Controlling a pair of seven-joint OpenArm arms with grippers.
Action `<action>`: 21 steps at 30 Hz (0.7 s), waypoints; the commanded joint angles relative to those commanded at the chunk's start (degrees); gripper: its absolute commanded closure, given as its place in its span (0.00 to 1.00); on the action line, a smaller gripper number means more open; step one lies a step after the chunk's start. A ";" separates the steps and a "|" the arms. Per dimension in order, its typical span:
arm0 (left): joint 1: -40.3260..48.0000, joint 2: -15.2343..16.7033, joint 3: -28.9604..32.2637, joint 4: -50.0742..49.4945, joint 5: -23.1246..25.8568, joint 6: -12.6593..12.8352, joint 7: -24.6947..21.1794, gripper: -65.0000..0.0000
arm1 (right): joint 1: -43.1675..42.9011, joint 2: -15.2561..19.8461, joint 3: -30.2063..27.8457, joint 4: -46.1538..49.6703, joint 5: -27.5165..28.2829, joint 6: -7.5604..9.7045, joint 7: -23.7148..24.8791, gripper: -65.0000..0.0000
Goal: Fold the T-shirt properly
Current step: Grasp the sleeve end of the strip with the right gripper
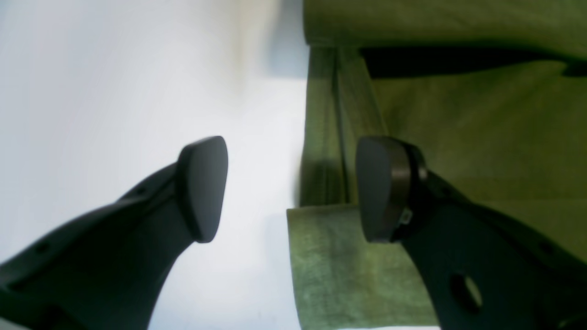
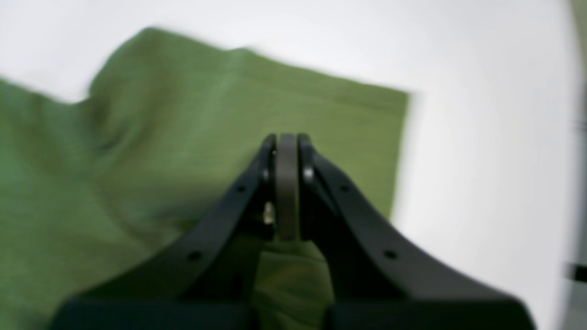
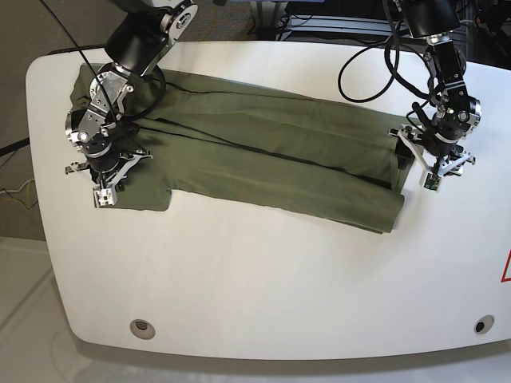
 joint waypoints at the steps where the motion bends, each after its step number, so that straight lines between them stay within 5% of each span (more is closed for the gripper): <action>1: 0.00 0.00 0.00 0.00 0.00 0.00 0.00 0.40 | -0.53 0.00 -0.53 0.97 0.09 0.00 -0.53 1.00; 15: 0.00 0.70 0.00 -0.09 0.00 0.00 0.00 0.40 | -2.90 -0.79 -5.01 7.30 -0.18 0.00 -3.78 0.99; 17: 0.09 0.70 0.00 -0.09 0.00 0.00 0.00 0.40 | -2.02 -0.70 -4.57 5.71 -0.26 0.00 -3.78 0.94; 21: 0.09 0.70 0.00 -0.09 0.00 0.00 0.00 0.40 | 1.85 -0.26 0.97 1.76 -0.18 0.00 -3.69 0.64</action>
